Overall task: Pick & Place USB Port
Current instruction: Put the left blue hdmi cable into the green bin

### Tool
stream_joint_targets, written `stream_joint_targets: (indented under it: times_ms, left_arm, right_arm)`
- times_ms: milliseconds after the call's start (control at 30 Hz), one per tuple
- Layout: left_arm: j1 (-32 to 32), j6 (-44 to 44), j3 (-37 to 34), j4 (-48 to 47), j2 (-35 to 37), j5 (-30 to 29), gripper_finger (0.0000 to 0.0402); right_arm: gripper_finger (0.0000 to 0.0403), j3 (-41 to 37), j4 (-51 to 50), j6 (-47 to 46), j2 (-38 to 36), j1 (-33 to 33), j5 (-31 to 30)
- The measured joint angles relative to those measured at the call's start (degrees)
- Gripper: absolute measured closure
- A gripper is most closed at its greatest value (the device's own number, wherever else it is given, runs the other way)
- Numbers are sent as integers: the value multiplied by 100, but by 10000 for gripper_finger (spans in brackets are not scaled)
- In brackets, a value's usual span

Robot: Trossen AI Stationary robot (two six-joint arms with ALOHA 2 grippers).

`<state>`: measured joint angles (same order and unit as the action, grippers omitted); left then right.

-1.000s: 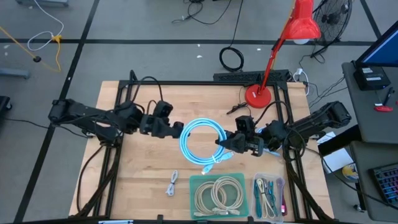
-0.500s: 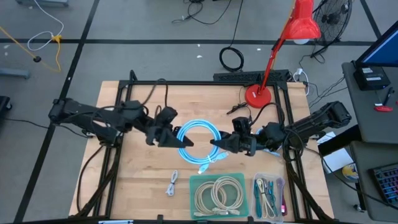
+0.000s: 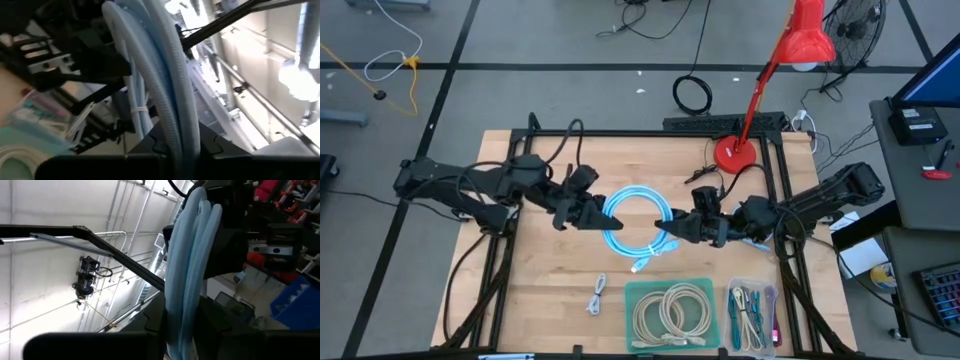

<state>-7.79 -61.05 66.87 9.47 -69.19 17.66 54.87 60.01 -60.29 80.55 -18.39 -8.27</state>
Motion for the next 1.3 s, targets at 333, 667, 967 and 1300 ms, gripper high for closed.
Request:
stream_joint_targets:
  times_ms: [333, 667, 967, 1300]
  left_arm:
    - [11, -10, 15, -589, 116, 415, 370]
    - [-608, -121, 9, -1683, 279, 270, 370]
    - [-1374, -123, 9, -992, -659, -53, 370]
    - [-1836, -589, 9, 603, -1994, -632, 370]
  right_arm:
    - [224, -18, -54, 142, -195, -159, 78]
    - [161, -7, -337, 569, -639, -175, -167]
    - [180, -10, -1301, 838, -992, -173, -691]
    - [186, -11, -1596, 265, -1002, -217, -329]
